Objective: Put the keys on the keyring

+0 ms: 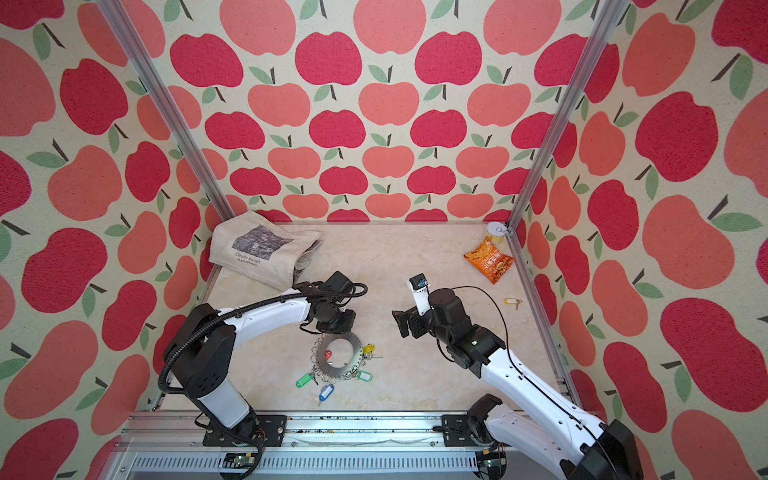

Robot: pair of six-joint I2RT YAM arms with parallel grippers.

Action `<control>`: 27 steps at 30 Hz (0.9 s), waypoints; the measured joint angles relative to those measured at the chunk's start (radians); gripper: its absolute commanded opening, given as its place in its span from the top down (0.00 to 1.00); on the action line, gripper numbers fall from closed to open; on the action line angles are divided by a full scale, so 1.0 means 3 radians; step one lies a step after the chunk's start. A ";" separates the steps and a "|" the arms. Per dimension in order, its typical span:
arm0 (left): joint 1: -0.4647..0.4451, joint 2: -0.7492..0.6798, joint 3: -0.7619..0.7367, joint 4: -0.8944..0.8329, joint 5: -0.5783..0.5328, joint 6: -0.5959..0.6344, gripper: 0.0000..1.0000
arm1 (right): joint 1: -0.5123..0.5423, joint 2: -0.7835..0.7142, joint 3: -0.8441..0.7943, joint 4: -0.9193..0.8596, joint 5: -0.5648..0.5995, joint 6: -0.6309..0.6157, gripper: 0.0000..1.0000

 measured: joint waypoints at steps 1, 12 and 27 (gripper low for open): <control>-0.0010 -0.0048 -0.0018 0.0033 -0.0008 0.0025 1.00 | 0.0000 0.0013 -0.0011 0.0038 -0.0029 0.0000 0.01; -0.0164 -0.0376 -0.0182 0.0215 -0.0060 0.0291 1.00 | -0.0078 0.0381 -0.0172 0.0674 -0.0649 -0.0039 0.01; -0.0206 -0.0800 -0.0336 0.0366 0.0029 0.0631 1.00 | -0.0394 0.1207 -0.0393 0.1704 -0.1982 -0.0032 0.02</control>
